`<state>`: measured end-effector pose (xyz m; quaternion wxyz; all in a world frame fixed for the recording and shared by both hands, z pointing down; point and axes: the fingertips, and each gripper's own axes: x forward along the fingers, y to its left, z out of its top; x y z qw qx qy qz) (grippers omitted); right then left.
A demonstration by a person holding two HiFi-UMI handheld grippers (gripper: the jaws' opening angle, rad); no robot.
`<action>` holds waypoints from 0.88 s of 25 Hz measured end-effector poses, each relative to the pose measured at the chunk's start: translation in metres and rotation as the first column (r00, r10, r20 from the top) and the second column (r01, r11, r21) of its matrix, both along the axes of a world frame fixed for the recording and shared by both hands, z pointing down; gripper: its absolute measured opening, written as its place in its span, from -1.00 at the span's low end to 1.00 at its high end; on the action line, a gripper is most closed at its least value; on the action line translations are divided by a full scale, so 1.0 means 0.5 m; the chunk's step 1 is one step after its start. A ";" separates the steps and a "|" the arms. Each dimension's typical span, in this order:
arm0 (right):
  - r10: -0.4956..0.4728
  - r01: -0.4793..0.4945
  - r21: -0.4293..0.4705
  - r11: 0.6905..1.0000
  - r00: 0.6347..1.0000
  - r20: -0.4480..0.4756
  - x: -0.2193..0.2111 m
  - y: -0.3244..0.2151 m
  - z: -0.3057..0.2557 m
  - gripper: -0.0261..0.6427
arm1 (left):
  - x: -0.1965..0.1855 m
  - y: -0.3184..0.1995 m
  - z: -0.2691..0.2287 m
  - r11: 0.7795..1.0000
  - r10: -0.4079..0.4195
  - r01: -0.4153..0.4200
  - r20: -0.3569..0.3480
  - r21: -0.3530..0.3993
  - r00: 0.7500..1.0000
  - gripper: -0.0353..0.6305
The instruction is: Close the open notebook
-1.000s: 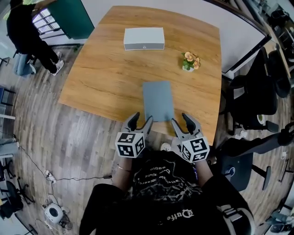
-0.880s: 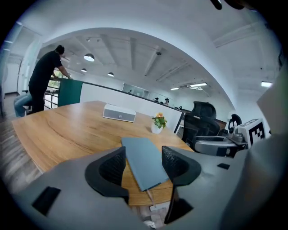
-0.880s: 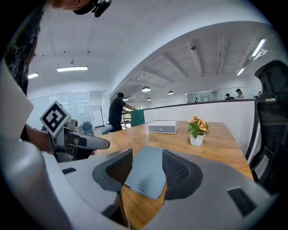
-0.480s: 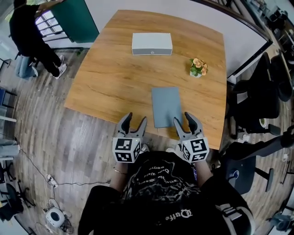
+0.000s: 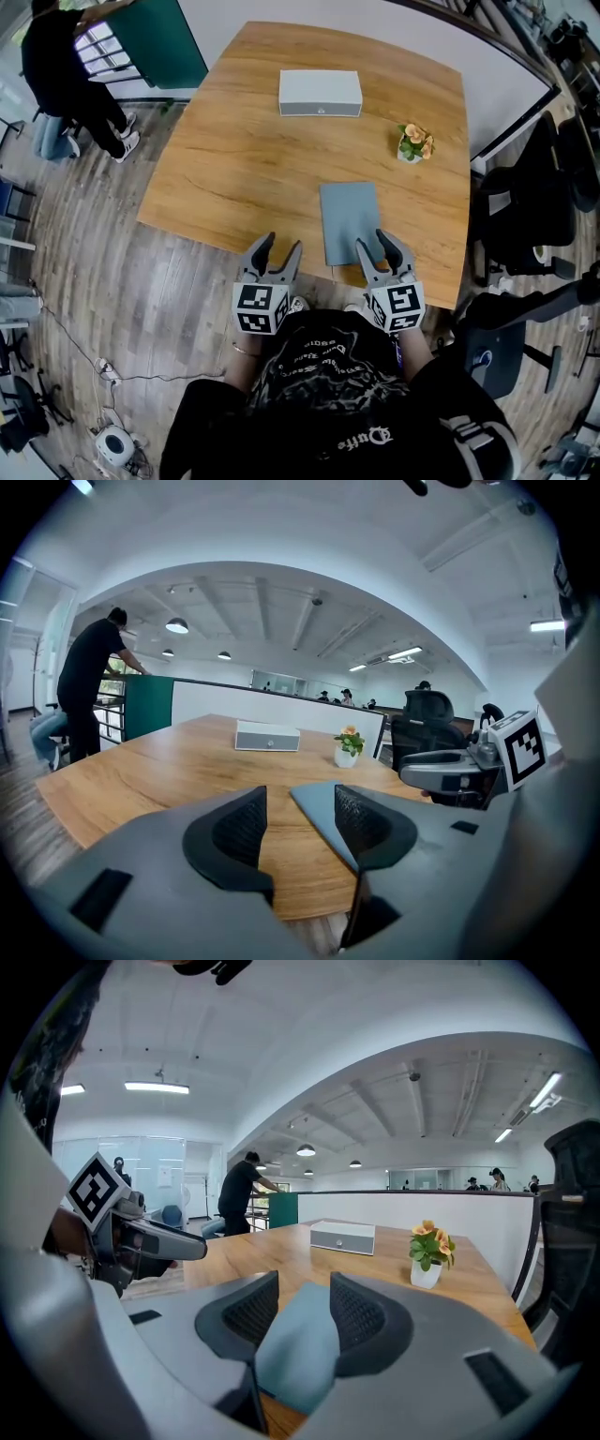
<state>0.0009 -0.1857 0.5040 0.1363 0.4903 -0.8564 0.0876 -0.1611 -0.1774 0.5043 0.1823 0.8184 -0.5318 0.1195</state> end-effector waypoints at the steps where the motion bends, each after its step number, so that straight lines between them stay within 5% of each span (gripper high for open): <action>1: 0.001 -0.001 0.006 1.000 1.000 -0.003 -0.003 -0.001 -0.003 -0.41 | 0.002 0.001 0.002 1.000 0.010 -0.010 -0.002 -0.003 1.000 -0.16; 6: -0.011 0.011 0.010 1.000 1.000 -0.007 -0.010 0.000 -0.006 -0.85 | 0.008 0.004 0.002 1.000 0.027 -0.027 -0.010 0.007 1.000 -0.41; 10: -0.011 0.011 -0.006 1.000 1.000 -0.014 -0.008 0.006 0.002 -0.90 | 0.001 0.003 0.009 1.000 -0.003 0.003 0.001 0.007 1.000 -0.81; 16: -0.027 0.026 -0.028 0.999 0.999 -0.039 -0.011 0.012 0.014 -0.90 | 0.006 0.008 0.004 1.000 -0.017 0.018 -0.091 0.012 0.996 -0.83; 22: -0.017 0.016 -0.028 0.999 0.998 -0.052 -0.004 0.020 0.014 -0.91 | 0.028 0.025 0.016 1.000 0.014 -0.014 -0.048 0.007 0.999 -0.83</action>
